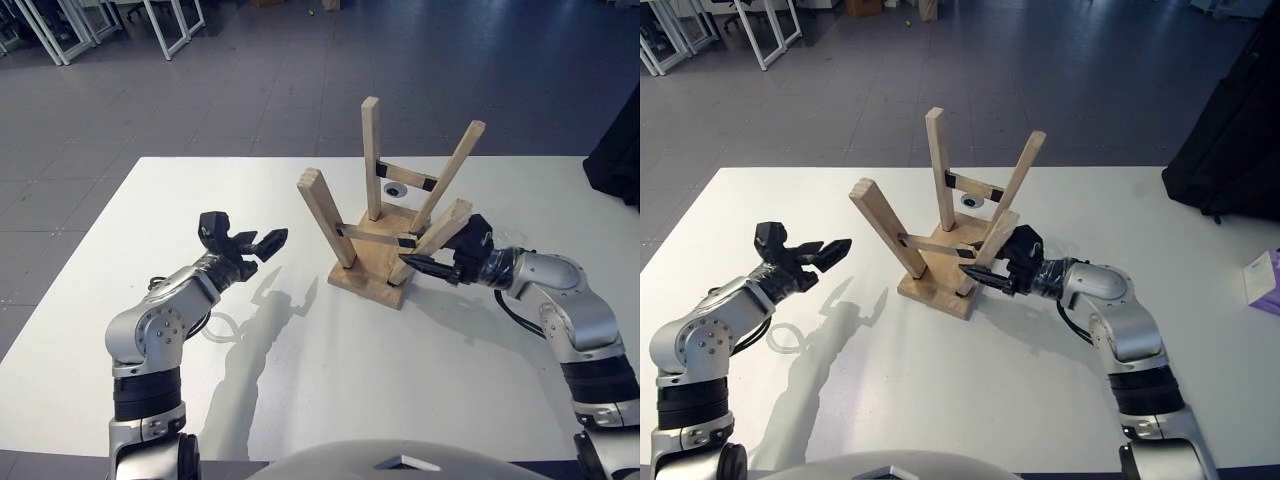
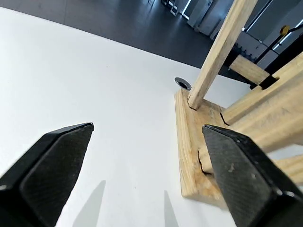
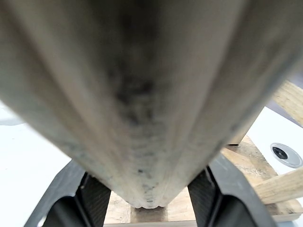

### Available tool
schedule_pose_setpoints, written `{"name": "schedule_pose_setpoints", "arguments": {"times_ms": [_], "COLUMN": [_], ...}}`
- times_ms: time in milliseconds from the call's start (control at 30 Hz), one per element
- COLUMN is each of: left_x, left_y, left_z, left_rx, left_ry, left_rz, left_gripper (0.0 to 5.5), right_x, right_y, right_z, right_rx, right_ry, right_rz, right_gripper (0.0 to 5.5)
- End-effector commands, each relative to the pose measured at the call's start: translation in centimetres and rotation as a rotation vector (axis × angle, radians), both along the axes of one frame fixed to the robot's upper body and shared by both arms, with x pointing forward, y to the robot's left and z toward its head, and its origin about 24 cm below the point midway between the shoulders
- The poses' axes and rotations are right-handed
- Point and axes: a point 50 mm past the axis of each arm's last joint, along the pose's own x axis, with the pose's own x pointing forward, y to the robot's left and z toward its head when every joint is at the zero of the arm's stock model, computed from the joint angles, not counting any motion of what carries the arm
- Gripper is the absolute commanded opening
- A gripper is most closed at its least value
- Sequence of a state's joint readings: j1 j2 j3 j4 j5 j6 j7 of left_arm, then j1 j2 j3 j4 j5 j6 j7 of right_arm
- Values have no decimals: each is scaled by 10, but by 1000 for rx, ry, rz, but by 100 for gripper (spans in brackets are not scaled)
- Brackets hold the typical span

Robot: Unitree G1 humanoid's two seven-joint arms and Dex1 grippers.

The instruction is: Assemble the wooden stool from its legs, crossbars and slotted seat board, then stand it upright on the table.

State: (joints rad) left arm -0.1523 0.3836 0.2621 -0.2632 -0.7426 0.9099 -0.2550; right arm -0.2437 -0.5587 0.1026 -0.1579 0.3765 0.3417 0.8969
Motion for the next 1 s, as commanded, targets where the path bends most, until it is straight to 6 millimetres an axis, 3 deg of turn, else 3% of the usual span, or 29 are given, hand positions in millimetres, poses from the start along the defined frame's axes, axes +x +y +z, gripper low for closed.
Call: {"name": "schedule_pose_setpoints", "arguments": {"times_ms": [33, 133, 200, 267, 333, 367, 500, 600, 733, 900, 1000], "left_x": [-3, -9, -16, -19, -24, -26, -27, -14, -1, 5, 2], "left_y": [0, -6, -9, -10, -33, -46, -98, -127, -139, -153, -163], "left_z": [21, 56, 88, 129, 161, 168, 155, 118, 80, 92, 73], "left_rx": [60, -14, -110, -184, -196, -185, -118, 56, 352, 488, 595], "left_ry": [-95, -269, -421, -590, -687, -696, -598, -456, -419, -595, -578], "left_rz": [41, 18, -29, -45, -152, -203, -339, -294, -177, -124, -173], "left_gripper": [424, 424, 424, 386, 354, 330, 277, 245, 245, 245, 245], "right_x": [-1, -3, -4, -5, -6, -6, -4, -4, -3, -5, -6], "right_y": [0, 0, -1, -3, -5, -5, -4, -5, -3, -2, -1], "right_z": [-2, -4, -5, -8, -12, -13, -17, -17, -15, -16, -16], "right_rx": [-25, -29, -29, -33, -39, -42, -48, -37, -33, -34, -35], "right_ry": [1, 9, 18, 32, 43, 46, 52, 53, 52, 56, 60], "right_rz": [-23, -25, -33, -48, -58, -60, -69, -86, -81, -70, -63], "right_gripper": [203, 203, 203, 203, 203, 203, 203, 203, 203, 203, 203]}}
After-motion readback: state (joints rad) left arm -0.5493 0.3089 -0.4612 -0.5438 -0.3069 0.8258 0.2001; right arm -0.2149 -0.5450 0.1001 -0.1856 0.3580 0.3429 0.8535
